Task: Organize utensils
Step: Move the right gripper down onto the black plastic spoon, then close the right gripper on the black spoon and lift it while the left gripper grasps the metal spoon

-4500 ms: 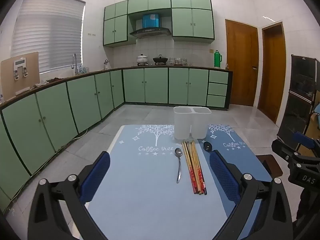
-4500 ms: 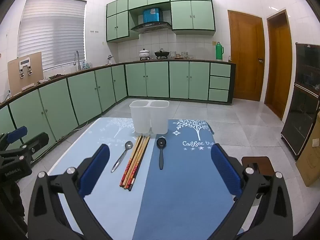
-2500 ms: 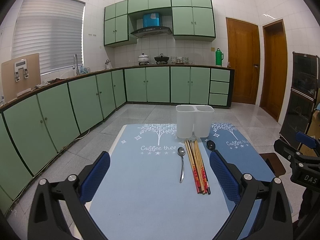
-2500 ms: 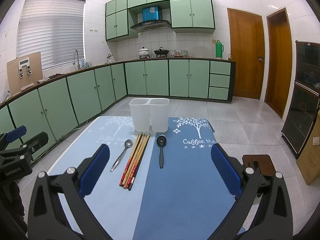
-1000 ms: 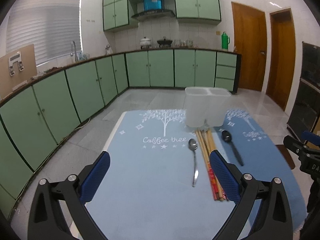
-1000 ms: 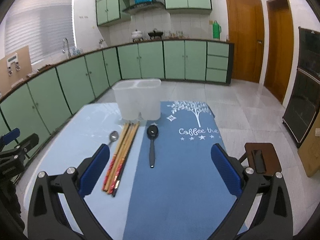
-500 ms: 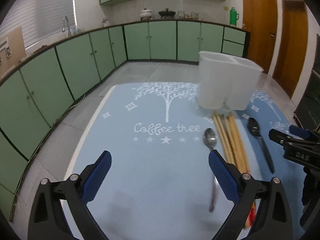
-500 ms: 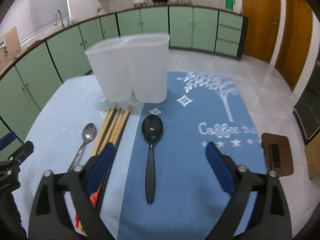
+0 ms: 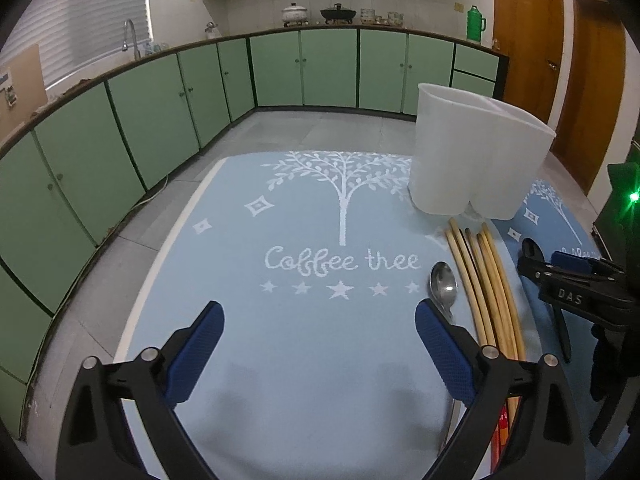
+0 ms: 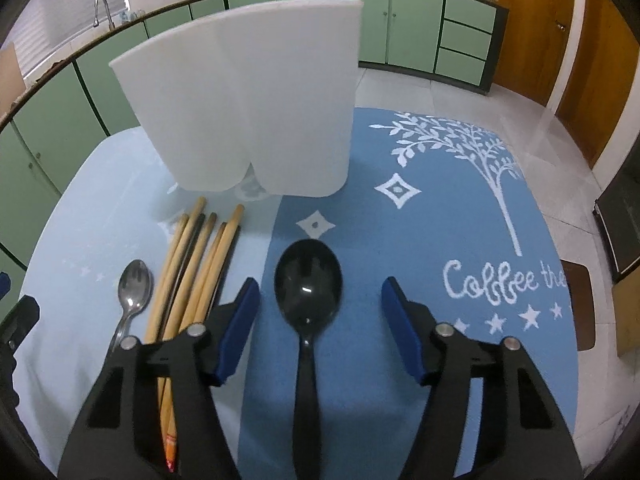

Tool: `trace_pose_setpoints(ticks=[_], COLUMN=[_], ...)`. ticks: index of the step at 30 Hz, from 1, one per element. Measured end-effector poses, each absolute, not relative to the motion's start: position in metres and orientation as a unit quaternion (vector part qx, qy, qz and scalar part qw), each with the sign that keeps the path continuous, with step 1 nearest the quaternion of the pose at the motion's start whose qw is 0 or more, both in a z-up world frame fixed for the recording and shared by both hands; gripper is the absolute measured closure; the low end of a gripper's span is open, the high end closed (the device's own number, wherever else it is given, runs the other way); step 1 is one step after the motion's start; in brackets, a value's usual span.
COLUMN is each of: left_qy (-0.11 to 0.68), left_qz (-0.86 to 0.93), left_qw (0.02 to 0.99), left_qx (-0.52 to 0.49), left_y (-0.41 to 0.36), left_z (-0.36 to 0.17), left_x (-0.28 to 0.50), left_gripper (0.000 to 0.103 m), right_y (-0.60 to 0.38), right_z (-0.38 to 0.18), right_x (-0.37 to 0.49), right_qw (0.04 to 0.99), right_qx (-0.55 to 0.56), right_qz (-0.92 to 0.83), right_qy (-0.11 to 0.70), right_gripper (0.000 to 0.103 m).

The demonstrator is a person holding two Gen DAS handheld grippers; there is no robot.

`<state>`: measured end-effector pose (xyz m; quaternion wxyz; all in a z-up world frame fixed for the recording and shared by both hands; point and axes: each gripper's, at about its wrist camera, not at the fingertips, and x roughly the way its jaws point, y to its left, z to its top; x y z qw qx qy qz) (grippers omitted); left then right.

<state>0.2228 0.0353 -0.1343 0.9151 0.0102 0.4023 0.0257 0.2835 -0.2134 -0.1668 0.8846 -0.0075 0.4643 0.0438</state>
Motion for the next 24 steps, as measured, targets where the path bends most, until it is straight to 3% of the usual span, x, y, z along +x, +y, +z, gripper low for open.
trace_pose_setpoints(ticks=[2, 6, 24], left_qy=[0.406, 0.411, 0.46], left_qz=[0.024, 0.018, -0.023], left_qw=[0.914, 0.911, 0.886], left_qx=[0.011, 0.014, 0.064], left_y=[0.034, 0.03, -0.032], left_z=[-0.136, -0.141, -0.178], left_x=[0.225, 0.23, 0.268], left_gripper=[0.009, 0.009, 0.009], right_y=[-0.211, -0.207, -0.243], right_z=[-0.168, -0.167, -0.165], right_x=[0.282, 0.281, 0.279], right_qw=[0.887, 0.888, 0.887], right_qx=[-0.012, -0.015, 0.006], right_qz=[0.043, 0.052, 0.044], right_qy=[0.46, 0.457, 0.46], right_gripper=[0.05, 0.069, 0.069])
